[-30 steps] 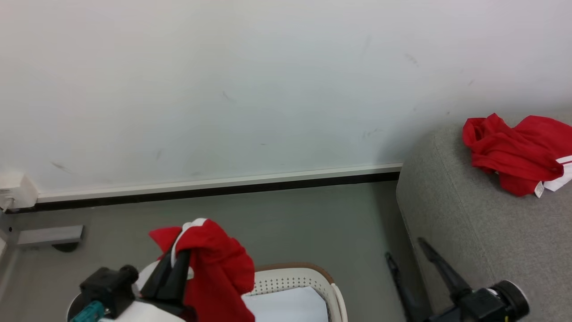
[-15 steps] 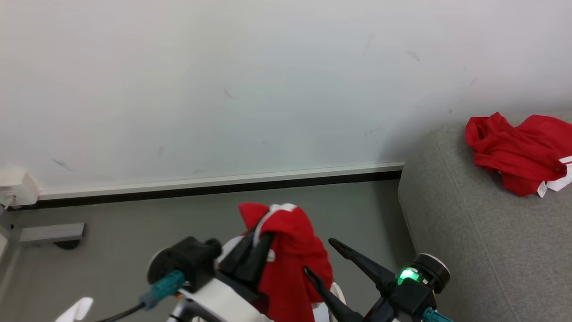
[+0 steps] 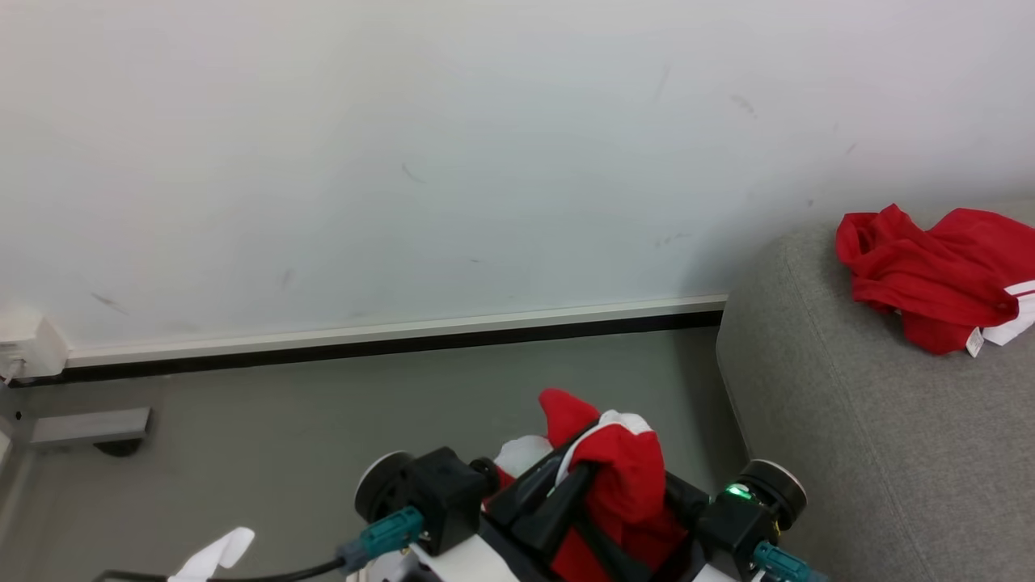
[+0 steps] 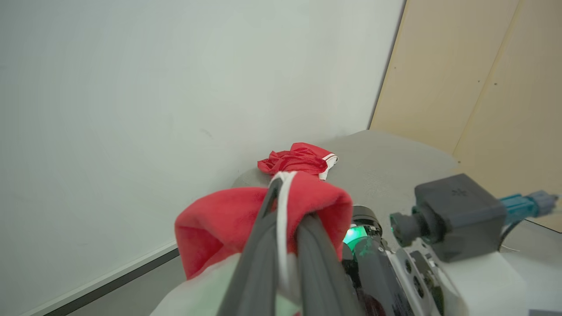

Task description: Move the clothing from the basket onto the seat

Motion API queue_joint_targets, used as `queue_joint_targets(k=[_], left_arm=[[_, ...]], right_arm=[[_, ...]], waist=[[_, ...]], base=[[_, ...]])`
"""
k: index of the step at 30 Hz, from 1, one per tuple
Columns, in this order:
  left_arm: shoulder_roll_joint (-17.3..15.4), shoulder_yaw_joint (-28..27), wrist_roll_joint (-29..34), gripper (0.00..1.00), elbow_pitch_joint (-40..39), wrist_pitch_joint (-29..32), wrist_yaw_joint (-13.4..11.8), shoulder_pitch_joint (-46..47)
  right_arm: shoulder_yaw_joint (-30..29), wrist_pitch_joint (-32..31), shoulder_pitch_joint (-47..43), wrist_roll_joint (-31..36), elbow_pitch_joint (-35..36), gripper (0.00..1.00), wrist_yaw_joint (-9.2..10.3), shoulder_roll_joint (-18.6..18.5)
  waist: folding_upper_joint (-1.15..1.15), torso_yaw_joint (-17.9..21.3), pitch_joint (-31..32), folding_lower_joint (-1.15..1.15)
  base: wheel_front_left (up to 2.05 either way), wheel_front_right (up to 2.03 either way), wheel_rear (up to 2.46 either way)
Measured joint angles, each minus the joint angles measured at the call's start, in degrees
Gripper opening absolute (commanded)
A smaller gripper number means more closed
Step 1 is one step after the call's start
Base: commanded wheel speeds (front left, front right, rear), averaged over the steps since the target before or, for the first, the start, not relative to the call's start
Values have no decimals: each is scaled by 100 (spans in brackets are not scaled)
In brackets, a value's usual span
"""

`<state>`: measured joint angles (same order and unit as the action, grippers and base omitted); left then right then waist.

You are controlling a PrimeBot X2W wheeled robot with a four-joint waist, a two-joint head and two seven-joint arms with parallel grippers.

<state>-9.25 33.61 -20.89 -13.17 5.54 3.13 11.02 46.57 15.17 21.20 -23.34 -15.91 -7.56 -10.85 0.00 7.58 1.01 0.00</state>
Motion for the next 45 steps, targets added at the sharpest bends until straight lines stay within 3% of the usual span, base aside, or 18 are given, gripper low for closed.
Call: queue_joint_targets(k=[1, 2, 7, 8, 10, 11, 12, 23, 38, 45], left_arm=[[8, 16, -24, 0, -9, 16, 12, 5], [16, 25, -41, 0, -10, 19, 12, 6], [-5, 13, -69, 0, 14, 20, -8, 2], [-21, 2, -69, 8, 36, -7, -13, -4], [-40, -29, -69, 50, 101, -64, -35, -27], [-52, -43, -66, 90, 144, -80, -53, -37], [-63, -54, -63, 100, 189, -120, -66, -47], [-180, 68, 252, 100, 890, -749, -45, -81], [277, 528, 428, 100, 2028, -1577, 58, 124], [299, 561, 442, 100, 2262, -1673, 64, 295]], right_arm=[[8, 1, 7, -57, -48, 40, 0, 9], [15, 1, 18, -124, -89, 0, 0, 15], [87, 0, 99, -416, -164, 0, 0, 9], [74, 0, 100, -450, -164, 0, 0, -3], [12, 0, 108, -494, -149, 0, 0, -32], [-23, 0, 108, -511, -137, 0, 0, -54], [-60, 0, 108, -532, -114, 0, 0, -81], [-567, -2, 78, -660, 127, 0, 0, -536], [-1595, -34, -269, -522, 544, 0, 0, -884], [-1939, -46, -424, -439, 679, 0, 0, -889]], waist=[[0, 2, 5, 0], [0, 5, 11, 0], [0, 48, 24, 0], [0, 63, 23, 0], [0, 99, 21, 0], [0, 121, 21, 0], [0, 145, 19, 0], [0, 646, -68, 0], [0, 1926, -385, 0], [0, 2237, -624, 0]], base=[[0, 0, 0], [0, 0, 0], [0, 0, 0], [0, 0, 0], [0, 0, 0], [0, 0, 0], [0, 0, 0], [0, 0, 0], [0, 0, 0], [0, 0, 0]])
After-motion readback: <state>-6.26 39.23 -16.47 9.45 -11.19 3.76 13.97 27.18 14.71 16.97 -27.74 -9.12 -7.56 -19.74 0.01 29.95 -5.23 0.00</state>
